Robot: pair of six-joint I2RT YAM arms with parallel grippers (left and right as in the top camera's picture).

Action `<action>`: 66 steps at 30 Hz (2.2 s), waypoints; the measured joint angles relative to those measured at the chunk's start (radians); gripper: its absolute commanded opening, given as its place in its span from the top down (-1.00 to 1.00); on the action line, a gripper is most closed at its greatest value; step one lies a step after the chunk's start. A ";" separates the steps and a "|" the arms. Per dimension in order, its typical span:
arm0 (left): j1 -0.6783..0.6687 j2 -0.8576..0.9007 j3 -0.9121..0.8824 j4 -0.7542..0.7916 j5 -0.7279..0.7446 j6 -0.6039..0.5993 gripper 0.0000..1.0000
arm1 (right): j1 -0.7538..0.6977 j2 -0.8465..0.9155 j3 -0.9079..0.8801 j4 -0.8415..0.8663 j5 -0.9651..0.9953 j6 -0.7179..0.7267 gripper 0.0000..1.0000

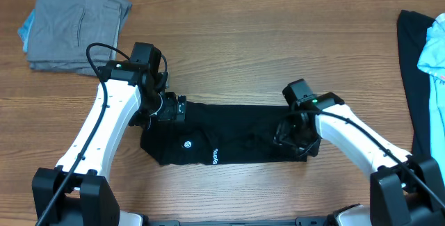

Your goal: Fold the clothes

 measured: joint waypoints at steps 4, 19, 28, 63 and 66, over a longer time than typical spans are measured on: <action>0.000 0.000 0.000 0.000 0.000 0.000 -1.00 | -0.030 0.000 -0.002 -0.001 -0.002 -0.003 0.43; 0.000 0.000 0.000 0.000 0.000 0.000 -1.00 | -0.031 0.000 0.035 0.023 -0.095 -0.008 0.92; 0.000 0.000 0.000 0.000 0.000 0.000 -1.00 | -0.031 0.000 0.158 0.218 -0.179 -0.008 -0.62; 0.000 0.000 0.000 -0.016 0.000 0.000 -0.99 | 0.000 0.008 0.114 -0.032 -0.321 -0.223 -0.89; 0.000 0.000 0.000 -0.015 0.000 0.000 -1.00 | 0.028 0.008 0.057 0.078 -0.338 -0.196 -0.89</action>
